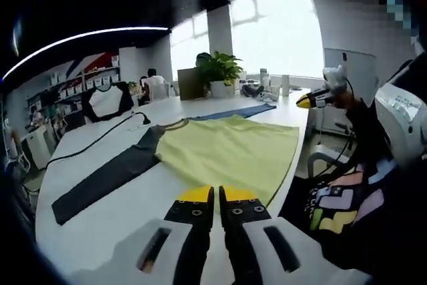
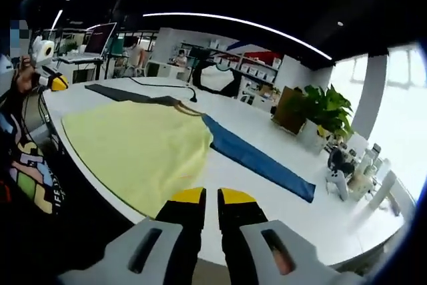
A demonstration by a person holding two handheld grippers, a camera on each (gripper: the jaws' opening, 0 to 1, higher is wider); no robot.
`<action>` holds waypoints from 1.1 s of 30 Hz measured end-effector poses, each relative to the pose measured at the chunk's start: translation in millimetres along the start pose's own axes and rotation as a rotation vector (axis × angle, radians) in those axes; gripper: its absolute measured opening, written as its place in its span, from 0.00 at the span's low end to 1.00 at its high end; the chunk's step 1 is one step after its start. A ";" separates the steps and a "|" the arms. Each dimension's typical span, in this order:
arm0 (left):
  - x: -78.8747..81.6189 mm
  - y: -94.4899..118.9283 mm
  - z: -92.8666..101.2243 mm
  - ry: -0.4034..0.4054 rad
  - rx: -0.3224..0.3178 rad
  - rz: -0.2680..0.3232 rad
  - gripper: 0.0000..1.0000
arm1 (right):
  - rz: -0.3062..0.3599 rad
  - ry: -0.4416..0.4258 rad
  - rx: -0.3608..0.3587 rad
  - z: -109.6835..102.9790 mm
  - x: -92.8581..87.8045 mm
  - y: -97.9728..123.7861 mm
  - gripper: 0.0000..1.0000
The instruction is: Fold the garment on the visible template until the final outline fits inside the template.
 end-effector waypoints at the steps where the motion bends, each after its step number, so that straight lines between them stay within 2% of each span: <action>1: 2.3 2.7 -3.0 0.003 0.010 0.026 0.04 | 0.010 -0.004 -0.006 0.3 1.4 0.4 0.06; 4: 6.5 7.9 -10.2 0.000 0.054 0.069 0.06 | 0.036 -0.021 -0.040 1.6 5.2 1.0 0.07; 5: 9.3 10.6 -14.3 -0.010 0.090 0.103 0.07 | 0.043 -0.033 -0.048 2.0 6.1 1.2 0.07; 9: 16.8 19.2 -23.5 -0.034 0.158 0.182 0.12 | 0.066 -0.069 -0.071 4.4 6.9 1.2 0.14; 10: 18.3 21.5 -26.2 -0.039 0.168 0.189 0.15 | 0.057 -0.063 -0.094 6.4 6.2 1.7 0.14; 15: 25.1 31.0 -36.1 -0.077 0.244 0.237 0.24 | 0.066 -0.088 -0.115 9.6 7.0 2.3 0.21; 18: 27.4 34.6 -40.0 -0.083 0.276 0.253 0.33 | 0.075 -0.094 -0.152 12.5 7.9 3.3 0.30; 21: 30.1 38.0 -47.6 -0.095 0.330 0.265 0.48 | 0.083 -0.094 -0.183 15.8 7.7 4.9 0.39; 25: 31.5 41.6 -65.4 -0.058 0.440 0.291 0.79 | 0.086 -0.084 -0.218 19.1 5.6 6.1 0.53; 26: 31.6 41.4 -69.5 -0.046 0.451 0.289 0.84 | 0.088 -0.083 -0.231 19.9 5.1 6.1 0.59; 31: 35.1 35.4 -93.8 -0.019 0.489 0.323 0.98 | 0.121 -0.125 -0.270 23.6 2.2 6.6 0.79; 33: 37.1 30.8 -102.9 -0.016 0.506 0.335 1.00 | 0.126 -0.136 -0.286 25.5 1.1 6.3 0.87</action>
Point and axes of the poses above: the point that each gripper's makers call its tool centre point, and the gripper's own axes: y roughly backward along the fingers, z roughly to its right, x roughly out of its top, the point moved 10 cm from there along y, roughly backward along the fingers, and after that the axes turned 15 degrees about y, right-handed, at the moved point
